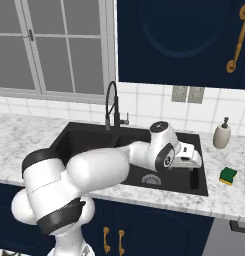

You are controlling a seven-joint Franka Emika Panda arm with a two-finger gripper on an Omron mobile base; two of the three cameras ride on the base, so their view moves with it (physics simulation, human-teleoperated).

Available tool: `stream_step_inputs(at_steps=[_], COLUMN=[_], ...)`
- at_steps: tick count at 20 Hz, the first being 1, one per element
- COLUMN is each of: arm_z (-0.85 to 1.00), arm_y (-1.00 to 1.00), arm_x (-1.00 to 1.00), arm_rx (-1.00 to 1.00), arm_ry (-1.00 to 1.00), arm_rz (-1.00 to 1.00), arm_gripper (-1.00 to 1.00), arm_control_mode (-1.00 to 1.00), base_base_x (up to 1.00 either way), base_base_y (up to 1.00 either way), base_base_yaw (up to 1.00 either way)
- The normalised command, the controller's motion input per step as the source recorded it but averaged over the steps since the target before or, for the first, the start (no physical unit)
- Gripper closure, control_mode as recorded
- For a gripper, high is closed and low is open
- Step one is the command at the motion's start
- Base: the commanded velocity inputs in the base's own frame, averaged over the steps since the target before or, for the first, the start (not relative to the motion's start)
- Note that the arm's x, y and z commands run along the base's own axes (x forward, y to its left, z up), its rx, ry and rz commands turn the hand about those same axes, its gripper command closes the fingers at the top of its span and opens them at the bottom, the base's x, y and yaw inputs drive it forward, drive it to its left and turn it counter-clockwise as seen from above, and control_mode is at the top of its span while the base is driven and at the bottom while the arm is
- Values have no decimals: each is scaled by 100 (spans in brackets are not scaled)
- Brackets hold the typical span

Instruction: Pick the pan and sponge and place them into the sink. Then turn on the water.

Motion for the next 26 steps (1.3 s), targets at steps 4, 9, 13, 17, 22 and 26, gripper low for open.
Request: stream_step_inputs(at_steps=[4,9,13,17,22,26], arm_z=[-12,-22,-29,-3,27,39], arm_y=[-98,-87,-52,-32,-37,-29], arm_x=[15,4,0,7,9,3], arm_rx=[17,14,1,4,21,22], arm_ry=[5,0,0,-2,0,0], arm_rz=[0,0,-1,0,0,0], arm_gripper=[-100,-100,-100,-100,-100,-100], arm_control_mode=[-100,-100,-100,-100,-100,-100], base_base_x=[0,0,0,0,0,0], base_base_y=[0,0,0,0,0,0], base_base_yaw=[0,0,0,0,0,0])
